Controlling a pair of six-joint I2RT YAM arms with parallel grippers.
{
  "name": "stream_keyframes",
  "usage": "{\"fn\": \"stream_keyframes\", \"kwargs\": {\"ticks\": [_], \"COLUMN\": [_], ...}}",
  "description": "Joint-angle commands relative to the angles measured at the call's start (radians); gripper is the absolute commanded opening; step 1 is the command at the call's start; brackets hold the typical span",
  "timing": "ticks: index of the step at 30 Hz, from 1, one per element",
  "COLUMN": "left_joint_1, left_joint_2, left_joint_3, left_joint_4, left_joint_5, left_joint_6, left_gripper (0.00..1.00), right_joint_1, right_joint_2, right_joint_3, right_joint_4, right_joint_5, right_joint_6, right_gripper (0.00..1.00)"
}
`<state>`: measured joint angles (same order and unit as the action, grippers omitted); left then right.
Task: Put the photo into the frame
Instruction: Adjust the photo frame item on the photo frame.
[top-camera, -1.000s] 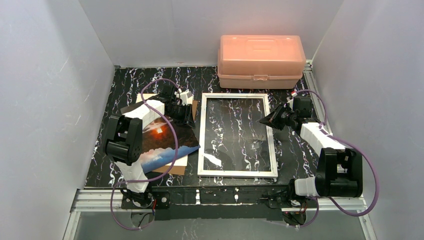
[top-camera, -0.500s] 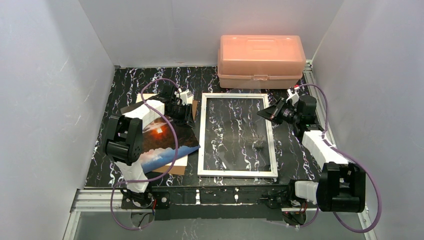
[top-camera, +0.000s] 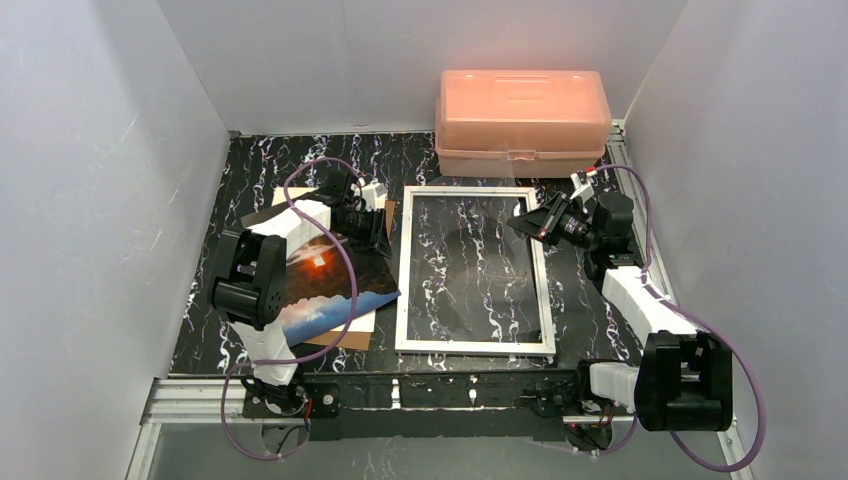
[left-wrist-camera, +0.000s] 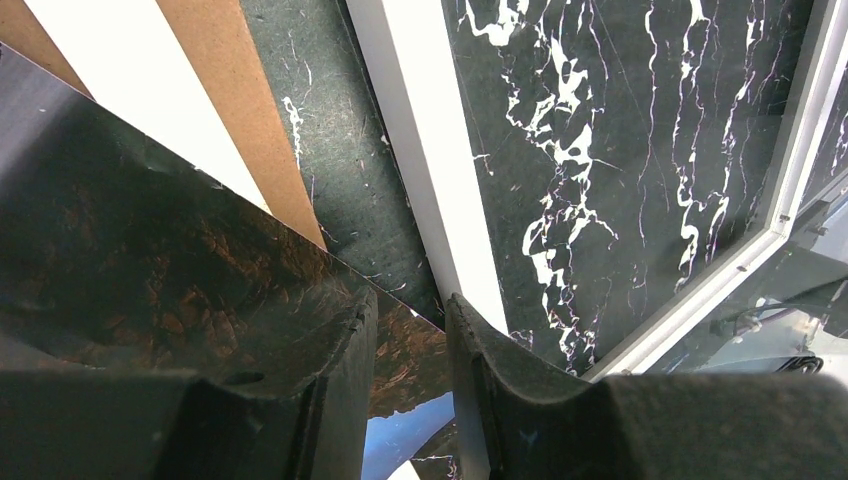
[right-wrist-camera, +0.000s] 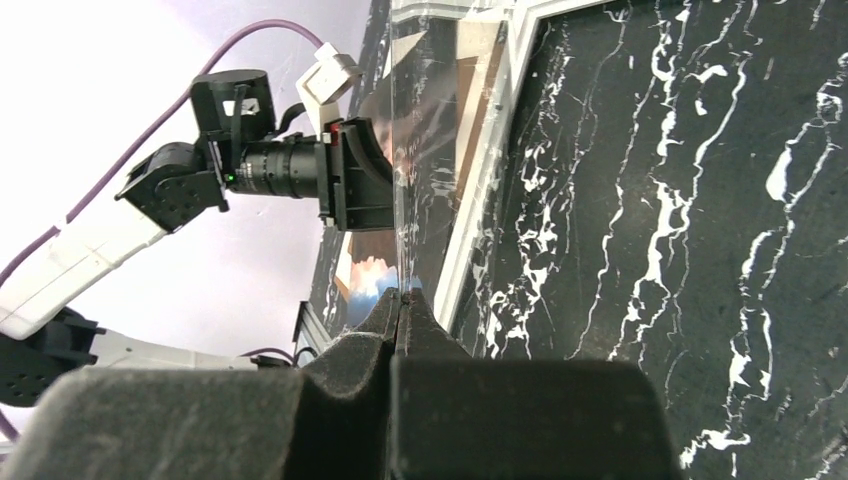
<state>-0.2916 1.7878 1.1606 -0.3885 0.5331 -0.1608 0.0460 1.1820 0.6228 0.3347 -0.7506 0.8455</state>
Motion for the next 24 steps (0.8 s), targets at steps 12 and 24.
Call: {"fn": "stream_keyframes", "kwargs": {"ticks": [12, 24], "left_joint_1": [-0.008, -0.006], "left_joint_2": [-0.001, 0.016], "left_joint_3": [0.026, 0.067], "left_joint_4": [0.001, -0.006], "left_joint_5": [0.025, 0.031], "left_joint_6": [-0.004, -0.034], "left_gripper": [0.29, 0.29], "right_joint_1": [0.016, 0.136], "right_joint_2": [-0.034, -0.058], "right_joint_3": [-0.050, -0.016], "right_joint_4": [0.440, 0.522], "right_joint_5": [-0.046, 0.059], "right_joint_6": [0.320, 0.457], "right_gripper": [0.01, 0.01]}}
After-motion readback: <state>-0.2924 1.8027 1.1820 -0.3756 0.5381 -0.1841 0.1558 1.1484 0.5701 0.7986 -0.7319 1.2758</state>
